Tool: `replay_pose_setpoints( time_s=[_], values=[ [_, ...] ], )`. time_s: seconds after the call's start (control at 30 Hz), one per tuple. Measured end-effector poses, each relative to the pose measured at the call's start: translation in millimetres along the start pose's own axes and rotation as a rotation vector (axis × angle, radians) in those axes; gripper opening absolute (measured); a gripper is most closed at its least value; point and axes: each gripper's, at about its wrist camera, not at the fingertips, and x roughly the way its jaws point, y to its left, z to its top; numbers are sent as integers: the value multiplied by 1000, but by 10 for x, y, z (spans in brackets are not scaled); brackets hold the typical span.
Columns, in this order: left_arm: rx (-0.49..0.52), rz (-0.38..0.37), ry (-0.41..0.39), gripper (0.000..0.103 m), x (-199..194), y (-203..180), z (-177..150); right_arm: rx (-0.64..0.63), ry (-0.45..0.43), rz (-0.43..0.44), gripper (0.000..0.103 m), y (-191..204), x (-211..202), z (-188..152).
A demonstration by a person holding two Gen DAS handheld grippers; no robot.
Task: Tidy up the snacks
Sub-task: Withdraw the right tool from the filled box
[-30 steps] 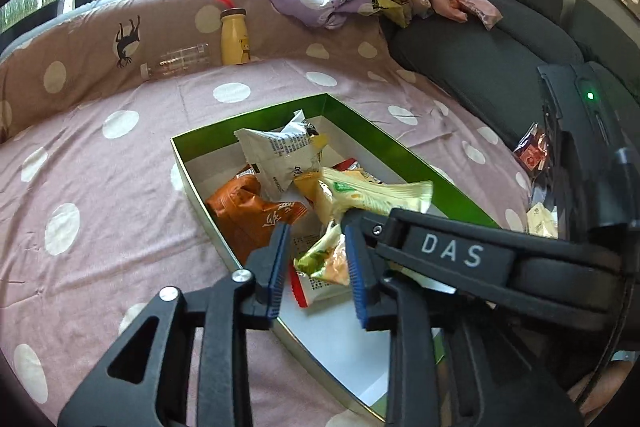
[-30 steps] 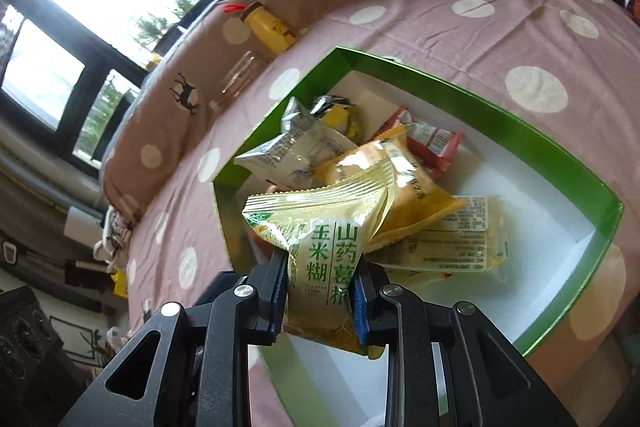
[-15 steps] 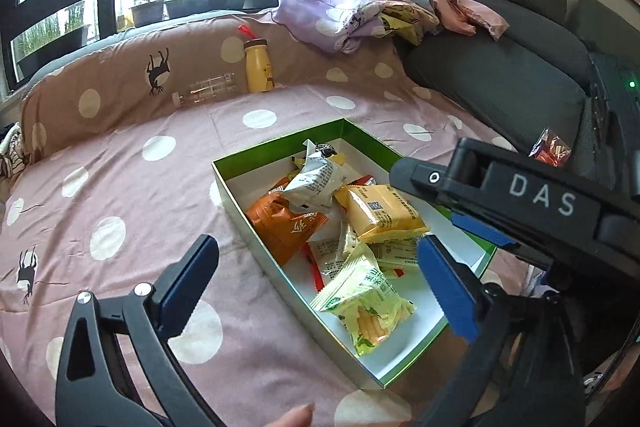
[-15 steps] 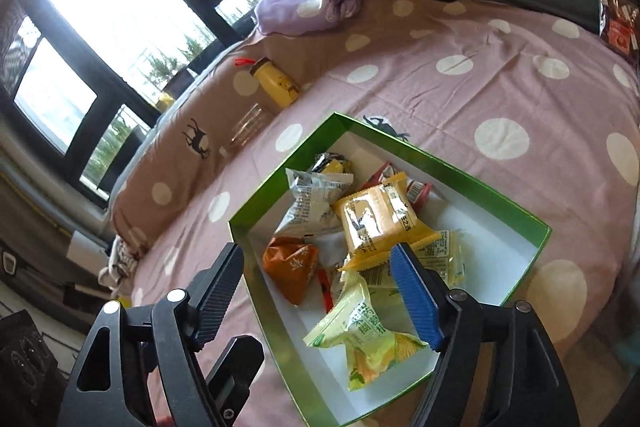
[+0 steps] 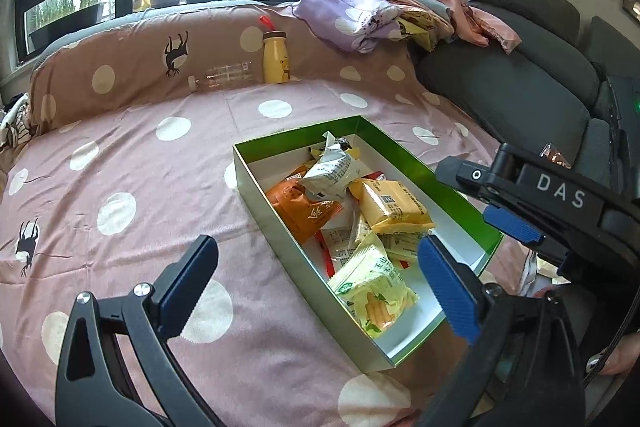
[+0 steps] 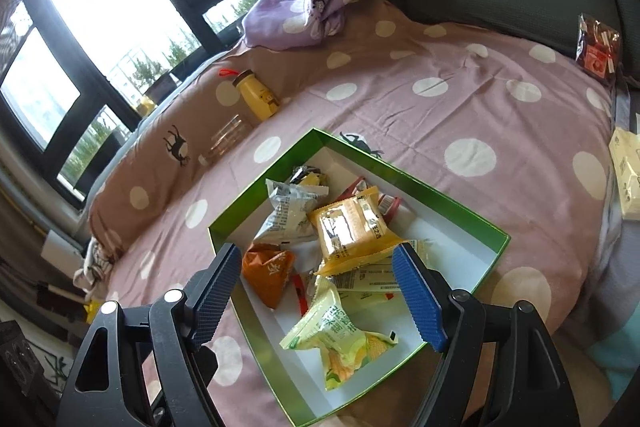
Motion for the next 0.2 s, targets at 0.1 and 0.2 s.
replay_pose_setpoints(
  time_s=[0.1, 0.2],
  values=[
    [-4, 11, 9, 101, -11, 7, -16, -7, -2, -15, 79, 17, -16, -2],
    [-9, 17, 13, 101, -35, 21, -43, -14, -4, -29, 79, 39, -20, -4]
  ],
)
